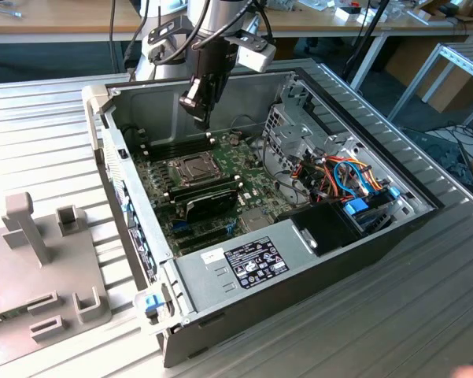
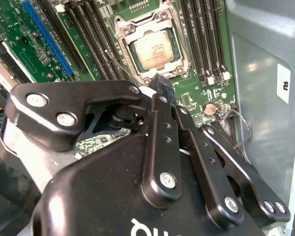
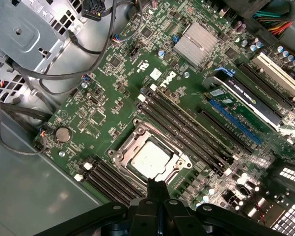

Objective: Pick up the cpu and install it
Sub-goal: 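Install the second cpu locking lever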

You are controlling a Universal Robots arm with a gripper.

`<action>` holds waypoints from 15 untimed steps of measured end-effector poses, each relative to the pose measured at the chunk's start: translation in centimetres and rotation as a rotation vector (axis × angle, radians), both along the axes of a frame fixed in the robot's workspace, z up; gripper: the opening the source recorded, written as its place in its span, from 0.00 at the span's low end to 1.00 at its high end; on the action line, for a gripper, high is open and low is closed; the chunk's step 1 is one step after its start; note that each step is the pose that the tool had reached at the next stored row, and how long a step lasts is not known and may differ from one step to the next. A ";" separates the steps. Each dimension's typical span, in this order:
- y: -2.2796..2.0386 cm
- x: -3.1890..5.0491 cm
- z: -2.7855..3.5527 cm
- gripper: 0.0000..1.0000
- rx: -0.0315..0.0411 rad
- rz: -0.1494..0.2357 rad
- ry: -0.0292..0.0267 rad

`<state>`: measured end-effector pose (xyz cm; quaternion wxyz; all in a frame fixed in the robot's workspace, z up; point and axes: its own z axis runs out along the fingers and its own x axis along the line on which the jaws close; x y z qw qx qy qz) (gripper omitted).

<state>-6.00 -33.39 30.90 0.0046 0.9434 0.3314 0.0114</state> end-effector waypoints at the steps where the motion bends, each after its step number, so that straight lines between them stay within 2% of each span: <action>1: 0.00 0.00 0.00 0.11 0.0000 0.000 0.0000; 10: -0.01 0.00 -0.02 0.11 0.0001 0.000 0.0000; 11: -0.10 0.01 -0.07 0.11 0.0001 0.000 0.0002; 15: -0.99 -0.01 -0.19 0.11 0.0000 0.000 0.0002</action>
